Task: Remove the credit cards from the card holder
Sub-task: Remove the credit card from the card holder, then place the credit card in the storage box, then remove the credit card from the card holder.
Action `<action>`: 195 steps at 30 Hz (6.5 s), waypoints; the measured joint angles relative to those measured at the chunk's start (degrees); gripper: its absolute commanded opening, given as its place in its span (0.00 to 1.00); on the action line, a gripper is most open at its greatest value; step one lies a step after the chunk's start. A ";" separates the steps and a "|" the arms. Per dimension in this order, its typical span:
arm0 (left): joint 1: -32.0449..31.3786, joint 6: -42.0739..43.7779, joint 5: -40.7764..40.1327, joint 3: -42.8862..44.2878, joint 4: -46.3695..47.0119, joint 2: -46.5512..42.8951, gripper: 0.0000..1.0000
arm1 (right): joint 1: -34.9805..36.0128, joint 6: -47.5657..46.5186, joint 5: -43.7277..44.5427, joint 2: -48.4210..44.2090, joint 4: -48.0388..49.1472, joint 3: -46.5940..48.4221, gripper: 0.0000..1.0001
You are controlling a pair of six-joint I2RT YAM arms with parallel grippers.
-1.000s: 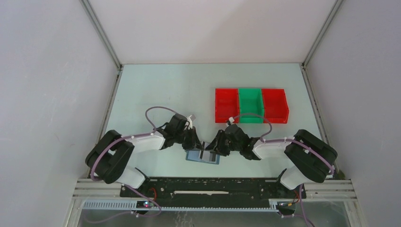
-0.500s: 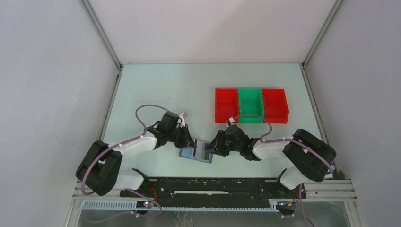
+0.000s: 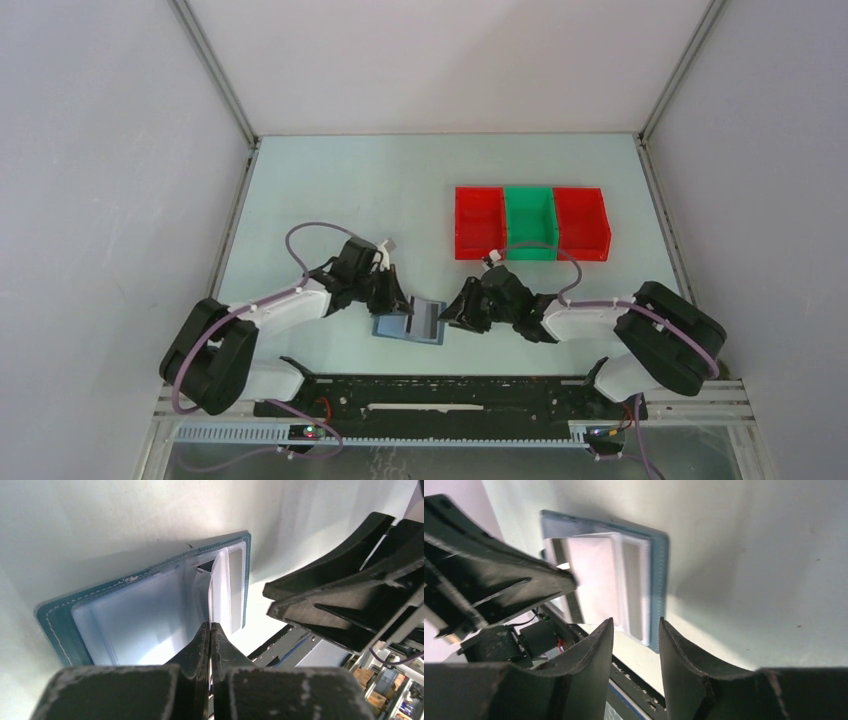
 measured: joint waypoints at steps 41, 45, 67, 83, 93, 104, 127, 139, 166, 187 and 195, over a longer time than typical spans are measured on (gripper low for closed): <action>1.40 0.15 -3.23 -0.37 -5.46 -6.29 0.00 | 1.99 -0.28 -3.10 8.11 3.80 5.97 0.47; 1.60 0.48 -3.13 0.68 -7.98 -8.68 0.00 | 1.75 -1.05 -3.30 5.40 1.64 5.27 0.58; 3.08 -4.92 17.86 7.19 -0.11 -16.41 0.00 | -6.27 -0.59 -18.14 -14.43 15.87 -0.87 0.58; 3.50 -8.35 20.15 7.19 4.35 -15.41 0.26 | -6.54 3.80 -19.61 -14.01 24.72 -1.86 0.00; 4.50 -5.88 17.38 9.42 -2.40 -13.84 0.68 | -7.76 -6.67 -11.45 -23.04 -3.76 5.31 0.00; 6.73 1.97 -0.33 20.02 -17.84 -19.34 0.69 | -16.02 -24.59 12.31 -29.44 -44.94 23.58 0.00; 6.75 4.59 -7.93 19.47 -25.22 -21.05 0.69 | -15.21 -43.80 35.71 14.58 -66.69 68.26 0.00; 6.75 5.49 -10.95 17.22 -28.92 -24.39 0.69 | -15.50 -45.79 34.14 31.80 -65.75 73.20 0.00; 5.35 8.04 -6.10 14.47 -27.45 -27.34 0.69 | -18.23 -42.75 23.41 16.85 -56.41 61.88 0.37; -1.90 -0.50 -4.48 0.92 -8.37 -10.58 0.64 | -8.20 -18.47 -2.10 -8.13 -24.39 10.88 0.37; -1.95 -2.36 -3.69 0.61 -2.54 -3.65 0.64 | -3.78 -11.06 -6.19 -2.64 -11.98 9.29 0.37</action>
